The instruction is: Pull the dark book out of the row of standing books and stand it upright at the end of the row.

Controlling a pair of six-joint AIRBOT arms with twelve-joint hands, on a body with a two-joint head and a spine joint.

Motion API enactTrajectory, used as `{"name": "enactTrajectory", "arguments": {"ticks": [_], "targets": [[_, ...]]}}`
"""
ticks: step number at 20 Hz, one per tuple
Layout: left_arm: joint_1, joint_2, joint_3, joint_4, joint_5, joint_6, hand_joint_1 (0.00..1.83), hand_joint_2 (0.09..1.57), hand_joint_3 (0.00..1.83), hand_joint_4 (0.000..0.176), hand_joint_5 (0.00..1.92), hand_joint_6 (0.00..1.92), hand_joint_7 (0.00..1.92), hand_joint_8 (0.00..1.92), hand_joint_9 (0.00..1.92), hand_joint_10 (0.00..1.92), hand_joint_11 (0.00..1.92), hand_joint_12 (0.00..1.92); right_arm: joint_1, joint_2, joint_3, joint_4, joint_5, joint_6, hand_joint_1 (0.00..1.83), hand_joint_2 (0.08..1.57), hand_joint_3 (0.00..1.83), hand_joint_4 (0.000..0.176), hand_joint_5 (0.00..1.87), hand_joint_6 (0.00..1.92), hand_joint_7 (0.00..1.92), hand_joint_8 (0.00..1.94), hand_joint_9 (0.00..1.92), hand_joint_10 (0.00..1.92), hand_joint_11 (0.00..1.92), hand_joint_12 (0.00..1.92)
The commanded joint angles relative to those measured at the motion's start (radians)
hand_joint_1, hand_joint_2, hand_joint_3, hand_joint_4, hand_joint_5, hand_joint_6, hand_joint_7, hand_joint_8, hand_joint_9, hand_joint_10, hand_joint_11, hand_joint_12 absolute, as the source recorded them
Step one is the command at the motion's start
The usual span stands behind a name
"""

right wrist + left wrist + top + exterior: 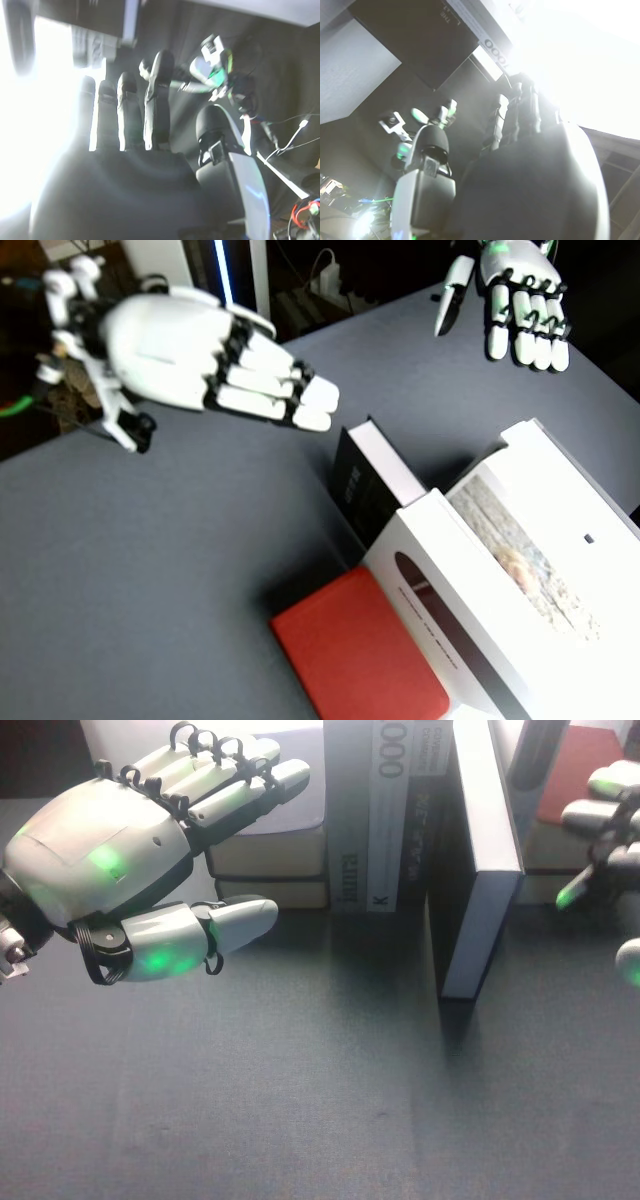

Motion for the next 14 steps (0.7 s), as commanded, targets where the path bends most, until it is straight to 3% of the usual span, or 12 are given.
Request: {"name": "enactTrajectory", "arguments": {"ticks": [1, 3, 4, 6, 7, 8, 10, 11, 12, 14], "targets": [[-0.009, -0.006, -0.004, -0.016, -0.137, -0.002, 0.16, 1.38, 0.0, 0.049, 0.03, 0.0, 0.0, 0.0, 0.0, 0.0, 0.0, 0.0, 0.008, 0.006, -0.001, 0.038, 0.155, -0.008, 0.02, 1.4, 0.01, 0.0, 0.27, 0.6, 0.06, 0.0, 0.0, 0.0, 0.0, 0.0], [-0.001, -0.006, -0.006, -0.024, -0.149, -0.002, 0.17, 1.39, 0.0, 0.054, 0.03, 0.0, 0.0, 0.0, 0.0, 0.0, 0.0, 0.0, 0.008, 0.012, 0.0, 0.075, 0.194, -0.036, 0.04, 1.41, 0.01, 0.0, 0.18, 0.64, 0.03, 0.0, 0.0, 0.0, 0.0, 0.0], [0.002, -0.005, -0.007, -0.028, -0.157, -0.002, 0.15, 1.39, 0.0, 0.036, 0.04, 0.0, 0.0, 0.0, 0.0, 0.0, 0.0, 0.0, 0.008, 0.014, 0.0, 0.093, 0.211, -0.051, 0.06, 1.42, 0.01, 0.0, 0.07, 0.66, 0.0, 0.0, 0.0, 0.0, 0.0, 0.0], [0.015, 0.001, -0.013, -0.042, -0.186, -0.002, 0.21, 1.38, 0.0, 0.024, 0.05, 0.01, 0.0, 0.0, 0.0, 0.0, 0.0, 0.0, 0.008, 0.014, 0.003, 0.139, 0.243, -0.082, 0.04, 1.44, 0.01, 0.0, 0.0, 0.55, 0.0, 0.0, 0.0, 0.0, 0.0, 0.0], [0.025, 0.007, -0.018, -0.053, -0.21, -0.002, 0.24, 1.37, 0.0, 0.023, 0.05, 0.01, 0.0, 0.0, 0.0, 0.0, 0.0, 0.0, 0.008, 0.014, 0.005, 0.156, 0.257, -0.088, 0.01, 1.45, 0.02, 0.0, 0.0, 0.32, 0.0, 0.0, 0.0, 0.0, 0.0, 0.0], [0.035, 0.014, -0.023, -0.063, -0.23, -0.001, 0.33, 1.35, 0.0, 0.009, 0.07, 0.01, 0.0, 0.0, 0.0, 0.0, 0.0, 0.0, 0.007, 0.014, 0.007, 0.169, 0.269, -0.091, 0.0, 1.46, 0.02, 0.0, 0.0, 0.16, 0.0, 0.0, 0.0, 0.0, 0.0, 0.0], [0.053, 0.024, -0.03, -0.086, -0.27, 0.0, 0.39, 1.36, 0.0, 0.0, 0.04, 0.0, 0.0, 0.0, 0.0, 0.0, 0.0, 0.0, 0.006, 0.014, 0.009, 0.188, 0.294, -0.099, 0.0, 1.44, 0.01, 0.0, 0.01, 0.1, 0.0, 0.0, 0.0, 0.0, 0.0, 0.0], [0.063, 0.027, -0.034, -0.098, -0.293, 0.003, 0.34, 1.36, 0.0, 0.019, 0.01, 0.0, 0.0, 0.0, 0.0, 0.0, 0.0, 0.0, 0.005, 0.014, 0.009, 0.198, 0.31, -0.103, 0.0, 1.44, 0.0, 0.0, 0.0, 0.1, 0.0, 0.0, 0.0, 0.0, 0.0, 0.0], [0.074, 0.03, -0.037, -0.112, -0.324, 0.003, 0.33, 1.37, 0.0, 0.055, 0.0, 0.0, 0.0, 0.0, 0.0, 0.0, 0.0, 0.0, 0.003, 0.014, 0.009, 0.214, 0.335, -0.107, 0.0, 1.44, 0.01, 0.0, 0.0, 0.09, 0.0, 0.0, 0.0, 0.0, 0.0, 0.0], [0.094, 0.029, -0.04, -0.142, -0.389, 0.001, 0.32, 1.37, 0.0, 0.076, 0.0, 0.0, 0.0, 0.0, 0.0, 0.0, 0.0, 0.0, 0.0, 0.014, 0.009, 0.233, 0.373, -0.107, 0.0, 1.44, 0.0, 0.0, 0.0, 0.02, 0.0, 0.0, 0.0, 0.0, 0.0, 0.0]]}}
